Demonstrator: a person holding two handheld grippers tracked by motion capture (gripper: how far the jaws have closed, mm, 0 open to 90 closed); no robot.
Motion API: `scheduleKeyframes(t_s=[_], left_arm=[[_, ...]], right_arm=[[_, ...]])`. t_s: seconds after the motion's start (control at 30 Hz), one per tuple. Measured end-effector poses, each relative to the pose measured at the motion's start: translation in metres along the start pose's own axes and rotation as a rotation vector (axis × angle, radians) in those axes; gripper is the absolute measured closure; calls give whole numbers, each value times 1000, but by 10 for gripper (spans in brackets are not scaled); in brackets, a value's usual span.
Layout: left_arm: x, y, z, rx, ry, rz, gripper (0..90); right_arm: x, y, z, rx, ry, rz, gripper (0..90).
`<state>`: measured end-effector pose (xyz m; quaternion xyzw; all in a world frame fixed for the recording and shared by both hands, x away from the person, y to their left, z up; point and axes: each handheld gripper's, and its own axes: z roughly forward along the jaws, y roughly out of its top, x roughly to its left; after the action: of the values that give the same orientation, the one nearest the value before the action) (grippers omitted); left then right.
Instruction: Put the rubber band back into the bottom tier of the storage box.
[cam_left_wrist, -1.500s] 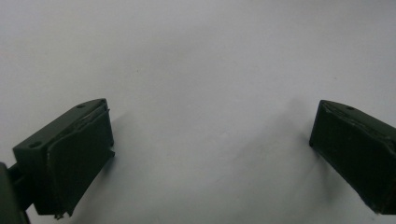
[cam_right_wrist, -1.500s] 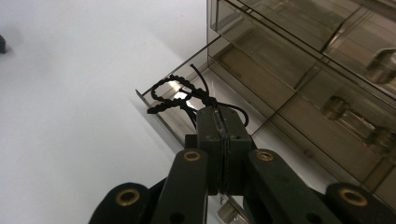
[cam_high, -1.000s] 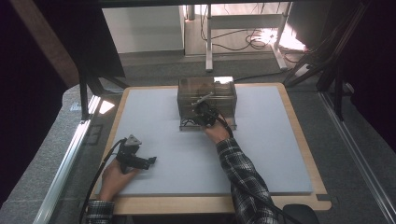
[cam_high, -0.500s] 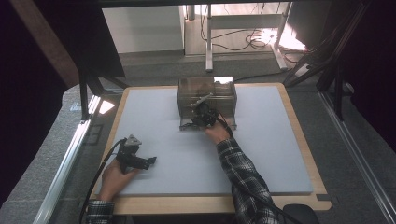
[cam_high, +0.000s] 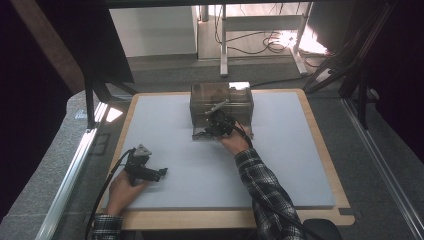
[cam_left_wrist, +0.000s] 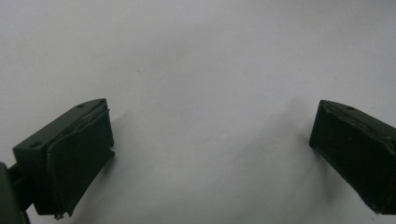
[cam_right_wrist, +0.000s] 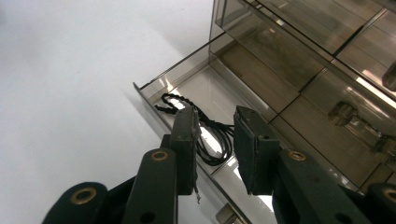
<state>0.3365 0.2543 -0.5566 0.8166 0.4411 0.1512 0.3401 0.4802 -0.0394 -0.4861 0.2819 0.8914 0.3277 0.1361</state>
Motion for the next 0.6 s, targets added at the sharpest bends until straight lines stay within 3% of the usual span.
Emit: scheduleKeyframes(t_s=[0.6], left_arm=[[0,0,0,0,0,0,0]], right_arm=[[4,-6,-12,-5,11,-18,618]])
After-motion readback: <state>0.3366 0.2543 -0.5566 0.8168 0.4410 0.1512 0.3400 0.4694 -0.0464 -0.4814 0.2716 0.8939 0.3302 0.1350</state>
